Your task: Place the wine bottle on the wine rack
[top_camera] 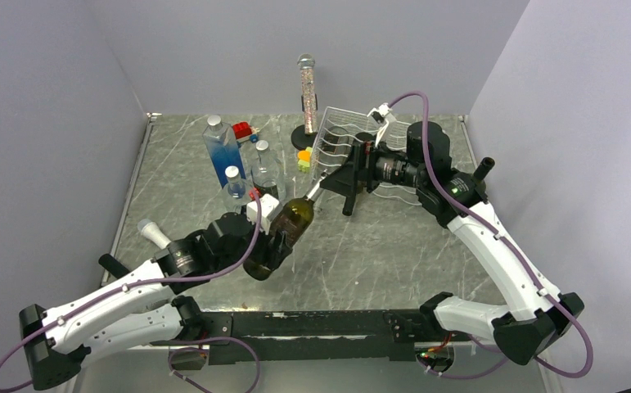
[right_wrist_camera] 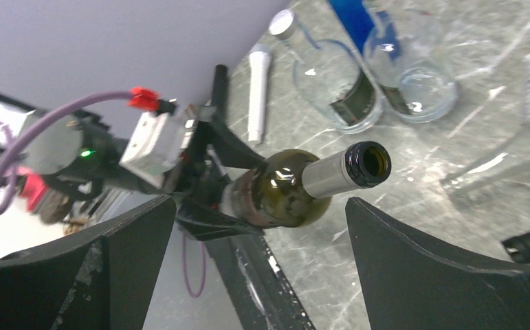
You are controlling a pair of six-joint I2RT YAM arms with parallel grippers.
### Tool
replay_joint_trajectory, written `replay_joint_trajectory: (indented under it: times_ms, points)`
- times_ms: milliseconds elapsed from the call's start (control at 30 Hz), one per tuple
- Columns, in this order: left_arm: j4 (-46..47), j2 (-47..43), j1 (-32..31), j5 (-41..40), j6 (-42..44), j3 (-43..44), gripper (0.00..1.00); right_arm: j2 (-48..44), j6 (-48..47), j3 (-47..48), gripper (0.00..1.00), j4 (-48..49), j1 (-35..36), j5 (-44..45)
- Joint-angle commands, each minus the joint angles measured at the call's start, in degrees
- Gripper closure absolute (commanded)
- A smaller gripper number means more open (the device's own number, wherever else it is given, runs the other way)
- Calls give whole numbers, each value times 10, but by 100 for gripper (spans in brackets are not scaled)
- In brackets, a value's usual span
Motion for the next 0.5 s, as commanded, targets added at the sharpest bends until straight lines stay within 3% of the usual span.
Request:
replay_joint_trajectory:
  times_ms: [0,167,467]
  points:
    - [0,-41,-2,-3,112,67,99,9,-11,59,1,-51,0,63]
    - [-55,-61,-26,9,216,72,99,54,-76,142,7,-185,7,31]
    - [-44,-43,-74,-4,257,57,99,26,-65,9,9,-153,16,25]
